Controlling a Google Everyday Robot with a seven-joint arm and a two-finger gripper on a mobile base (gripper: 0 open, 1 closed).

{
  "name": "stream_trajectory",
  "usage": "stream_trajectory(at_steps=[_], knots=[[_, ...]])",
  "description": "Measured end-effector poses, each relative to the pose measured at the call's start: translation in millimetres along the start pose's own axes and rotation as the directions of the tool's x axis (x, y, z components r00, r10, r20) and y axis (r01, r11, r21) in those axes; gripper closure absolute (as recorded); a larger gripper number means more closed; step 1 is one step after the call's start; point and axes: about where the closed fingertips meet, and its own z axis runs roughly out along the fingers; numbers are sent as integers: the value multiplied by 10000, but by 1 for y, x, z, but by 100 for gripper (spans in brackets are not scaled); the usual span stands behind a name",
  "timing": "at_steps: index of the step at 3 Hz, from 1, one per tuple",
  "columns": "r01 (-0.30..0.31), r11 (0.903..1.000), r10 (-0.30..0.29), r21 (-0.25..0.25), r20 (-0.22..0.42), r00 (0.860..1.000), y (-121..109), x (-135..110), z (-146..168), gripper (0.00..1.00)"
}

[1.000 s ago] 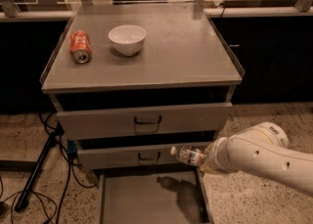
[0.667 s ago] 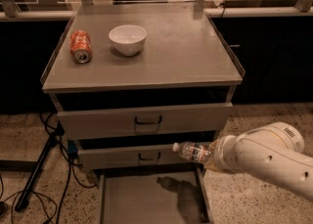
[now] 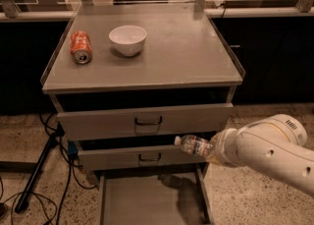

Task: Pick water bottle from bottom drawer and place on counter

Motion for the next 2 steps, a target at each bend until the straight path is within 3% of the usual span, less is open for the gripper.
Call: stream_trajectory(at_steps=[1,2], knots=[[204,9978,-208,636,63,9998,-22,-6,-28,100],[530,9861,-550,1575,83,9985,-44,-15,-69,100]])
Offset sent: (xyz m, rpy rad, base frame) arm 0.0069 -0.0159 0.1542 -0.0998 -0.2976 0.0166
